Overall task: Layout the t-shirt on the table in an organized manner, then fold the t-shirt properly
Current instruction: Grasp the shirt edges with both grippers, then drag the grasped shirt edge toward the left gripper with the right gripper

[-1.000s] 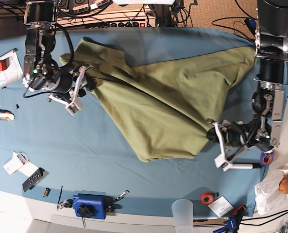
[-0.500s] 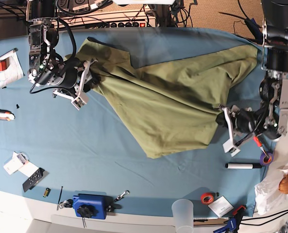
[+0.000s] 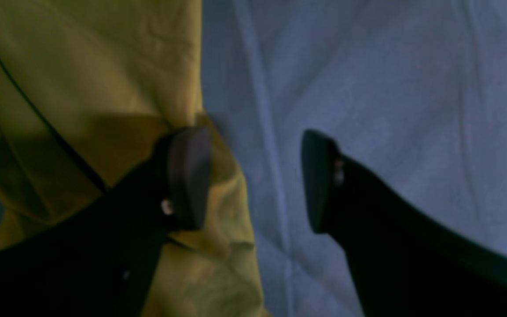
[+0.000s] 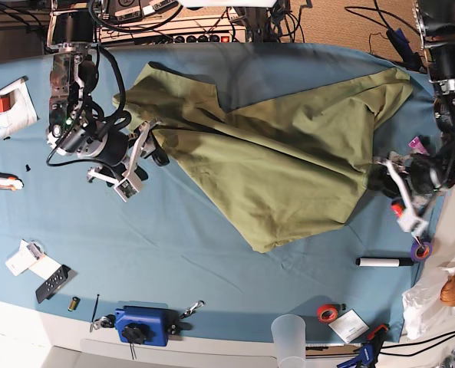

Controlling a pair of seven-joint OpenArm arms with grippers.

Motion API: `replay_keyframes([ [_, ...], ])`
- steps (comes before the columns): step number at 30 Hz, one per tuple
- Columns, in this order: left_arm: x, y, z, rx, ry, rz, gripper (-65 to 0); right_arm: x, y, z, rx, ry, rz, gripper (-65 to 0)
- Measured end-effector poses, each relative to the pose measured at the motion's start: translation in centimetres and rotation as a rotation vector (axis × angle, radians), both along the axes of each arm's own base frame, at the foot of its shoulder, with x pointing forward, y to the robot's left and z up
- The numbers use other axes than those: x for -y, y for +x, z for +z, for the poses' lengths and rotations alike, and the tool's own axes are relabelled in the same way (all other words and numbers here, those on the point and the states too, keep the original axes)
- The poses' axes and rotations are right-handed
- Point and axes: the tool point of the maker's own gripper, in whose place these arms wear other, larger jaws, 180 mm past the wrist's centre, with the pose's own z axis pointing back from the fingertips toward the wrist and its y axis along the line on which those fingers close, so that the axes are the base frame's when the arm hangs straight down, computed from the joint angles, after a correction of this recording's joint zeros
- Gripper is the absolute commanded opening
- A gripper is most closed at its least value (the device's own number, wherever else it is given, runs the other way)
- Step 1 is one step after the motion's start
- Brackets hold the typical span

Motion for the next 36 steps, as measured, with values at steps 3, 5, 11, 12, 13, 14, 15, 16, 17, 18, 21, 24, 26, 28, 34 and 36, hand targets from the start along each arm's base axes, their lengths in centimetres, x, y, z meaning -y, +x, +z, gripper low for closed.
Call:
replay_keyframes([
  [3,-1.9,0.2,3.0,0.100,-0.045,0.074,-38.8,0.0,1.0,0.9,0.028,0.003,-0.005,-32.2],
  [5,-3.6,0.4,5.6,0.183,-0.067,0.128,-38.8,0.0,2.4,1.9,0.052,0.020,-0.052,-32.2],
  [11,-8.5,-1.1,9.2,0.306,-0.017,0.207,-38.8,-2.6,4.5,0.4,-0.005,0.061,-0.010,-32.2],
  [12,-8.9,-1.5,8.9,0.290,-0.003,0.207,-38.8,-3.1,4.4,-0.7,-0.040,0.058,0.004,-32.2],
  [13,-9.2,-1.9,8.6,0.274,0.014,0.204,-38.8,-3.8,4.4,-1.6,-0.071,0.061,0.017,-32.2],
  [14,-9.5,-2.3,8.3,0.258,0.028,0.203,-38.8,-4.5,4.4,-2.4,-0.097,0.061,0.032,-32.2],
  [15,-9.7,-2.5,8.1,0.248,0.037,0.202,-38.8,-5.2,4.4,-3.0,-0.116,0.060,0.047,-32.2],
  [16,-9.8,-2.7,8.0,0.241,0.043,0.201,-38.8,-6.1,4.6,-3.2,-0.122,0.067,0.060,-32.2],
  [17,-9.9,-2.8,7.9,0.239,0.045,0.201,-38.8,-7.0,4.8,-3.4,-0.126,0.075,0.072,-32.2],
  [18,-9.9,-2.8,7.9,0.238,0.046,0.202,-38.8,-7.8,4.8,-3.7,-0.135,0.078,0.084,-32.2],
  [21,-9.9,-2.8,7.9,0.239,0.047,0.202,-38.8,-10.1,4.7,-4.1,-0.149,0.087,0.114,-32.2],
  [24,-9.9,-2.8,7.9,0.238,0.048,0.202,-38.8,-11.1,4.9,-4.6,-0.151,0.099,0.106,-32.4],
  [26,-9.9,-2.8,7.9,0.239,0.047,0.202,-38.8,-11.4,5.2,-4.9,-0.160,0.110,0.087,-34.4],
  [28,-9.9,-2.8,7.9,0.239,0.048,0.202,-38.8,-11.4,5.3,-5.0,-0.161,0.113,0.084,-46.3],
  [34,-9.9,-2.8,7.9,0.239,0.047,0.202,-38.8,-10.6,5.5,-4.5,-0.131,0.034,0.075,-65.0],
  [36,-9.9,-2.8,7.9,0.238,0.047,0.202,-38.8,-8.9,6.4,-3.8,-0.081,-0.062,0.002,-65.0],
])
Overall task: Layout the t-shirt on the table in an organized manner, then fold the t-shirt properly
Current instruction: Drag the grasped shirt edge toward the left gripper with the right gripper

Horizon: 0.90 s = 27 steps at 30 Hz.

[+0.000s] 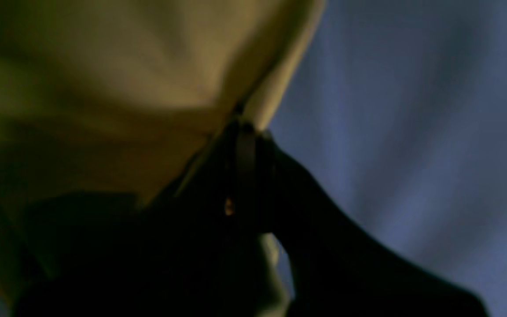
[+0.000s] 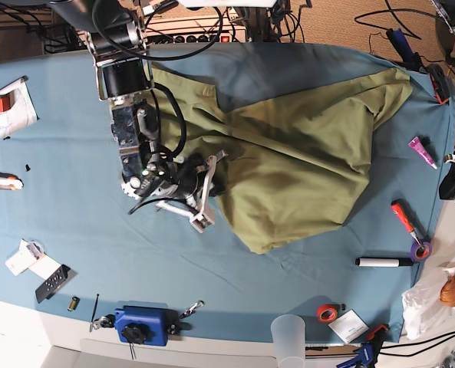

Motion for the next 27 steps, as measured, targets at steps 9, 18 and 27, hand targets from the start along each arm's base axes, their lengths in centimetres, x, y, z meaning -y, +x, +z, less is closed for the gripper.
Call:
replay_keyframes([
  [9,0.0,0.0,0.0,0.001,-0.001,-0.001,-38.8,1.0,1.2,4.4,0.127,-0.118,-0.023,-65.0],
  [18,0.1,0.1,0.2,0.009,-0.004,-0.001,-38.8,-7.5,-7.2,-0.1,0.046,-0.434,0.440,-65.0],
  [27,0.1,0.2,0.3,0.017,-0.005,0.000,-38.8,-10.0,-9.9,-1.2,0.103,-0.517,0.509,-60.2],
])
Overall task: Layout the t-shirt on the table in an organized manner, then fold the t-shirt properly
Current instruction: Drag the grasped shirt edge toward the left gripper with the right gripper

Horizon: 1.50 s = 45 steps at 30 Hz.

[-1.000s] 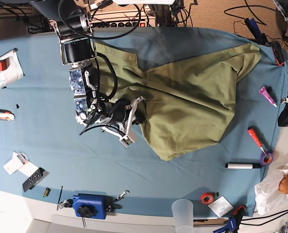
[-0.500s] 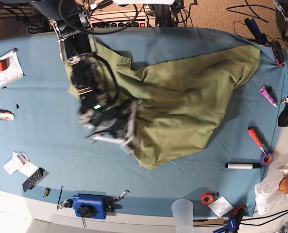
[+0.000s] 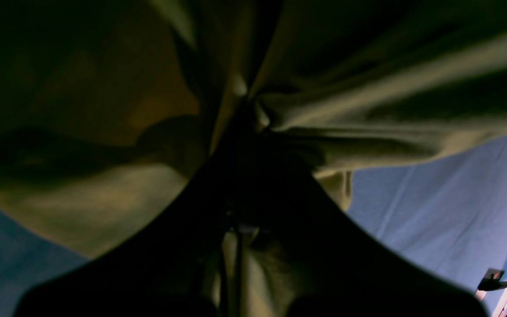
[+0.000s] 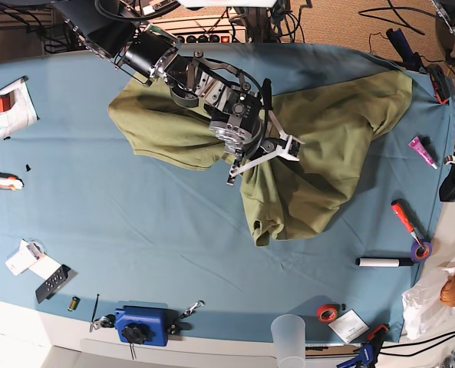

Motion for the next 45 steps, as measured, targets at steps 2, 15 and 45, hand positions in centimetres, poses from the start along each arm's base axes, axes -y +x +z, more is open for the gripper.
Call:
replay_keyframes([
  [2,0.0,0.0,0.0,-0.001,0.000,0.000,-38.8,-0.1,-0.3,-0.1,-0.002,0.003,0.001,-51.2],
  [15,-1.4,-2.1,-2.8,-0.110,0.060,0.053,-38.8,-5.4,-1.6,6.1,0.025,0.352,0.081,-43.9],
  [45,-6.6,-7.9,-1.1,-0.042,-0.010,0.213,-38.8,1.4,7.9,1.8,-0.142,0.643,-0.490,-37.9],
])
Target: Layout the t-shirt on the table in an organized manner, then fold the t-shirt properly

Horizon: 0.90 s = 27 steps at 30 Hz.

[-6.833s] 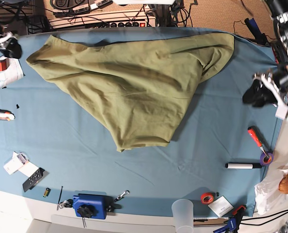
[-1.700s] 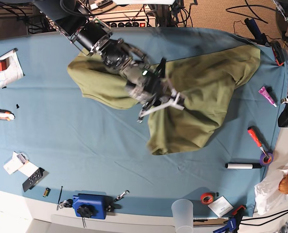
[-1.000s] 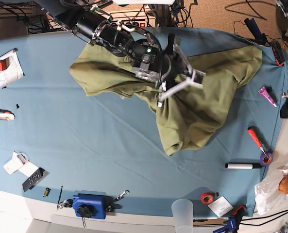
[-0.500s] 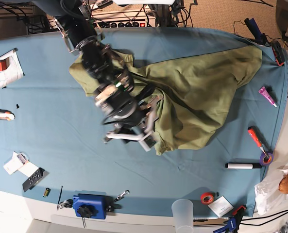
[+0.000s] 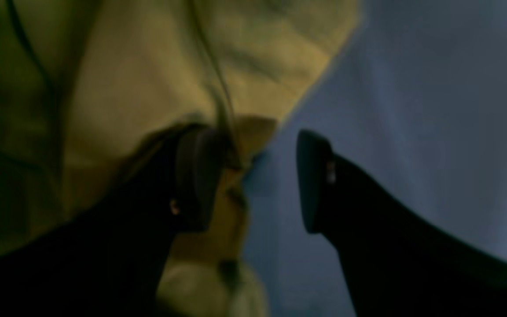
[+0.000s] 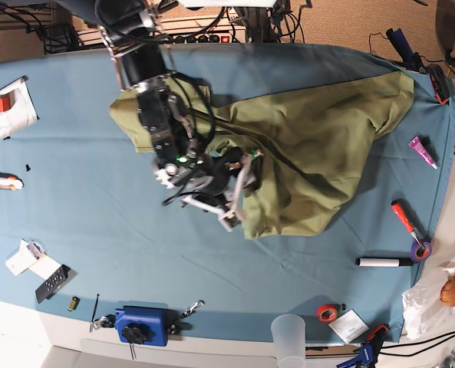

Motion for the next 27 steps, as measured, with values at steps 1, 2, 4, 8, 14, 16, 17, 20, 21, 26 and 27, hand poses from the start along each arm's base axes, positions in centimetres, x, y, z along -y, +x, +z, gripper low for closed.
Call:
replay_keyframes([
  [1,0.0,0.0,0.0,0.000,0.000,0.000,-38.8,-0.7,-0.2,0.0,-0.003,0.004,0.023,-43.5],
  [2,0.0,0.0,0.0,0.000,0.000,0.000,-38.8,-1.3,-0.4,0.1,-0.011,0.011,0.033,-51.7],
  [4,0.0,0.1,0.2,0.012,0.000,0.001,-38.8,-2.7,-0.4,0.8,-0.020,0.027,0.049,-65.0],
  [8,0.0,0.1,0.2,0.012,0.000,0.002,-38.8,-5.4,-0.9,1.9,-0.003,0.022,0.132,-65.0],
  [14,0.0,0.2,0.3,0.021,0.000,0.002,-38.8,-9.8,-4.9,1.2,0.021,-0.091,0.363,-65.0],
  [16,0.0,0.3,0.3,0.024,0.000,0.003,-38.8,-11.0,-6.3,0.6,0.053,-0.152,0.443,-65.0],
  [17,0.0,0.3,0.3,0.024,0.000,0.003,-38.8,-11.2,-6.7,0.3,0.073,-0.193,0.463,-65.0],
  [20,0.0,0.3,0.3,0.024,-0.001,0.003,-38.8,-11.6,-7.3,-0.1,0.123,-0.276,0.498,-65.0],
  [21,0.0,0.3,0.3,0.024,0.000,0.003,-38.8,-11.6,-7.4,-0.2,0.136,-0.293,0.508,-65.0],
  [26,0.0,0.3,0.3,0.024,-0.001,0.003,-38.8,-12.1,-8.2,-0.4,0.142,-0.311,0.560,-46.0],
  [27,0.0,0.3,0.3,0.024,0.000,0.003,-38.8,-12.0,-8.2,-0.5,0.136,-0.313,0.560,-42.4],
])
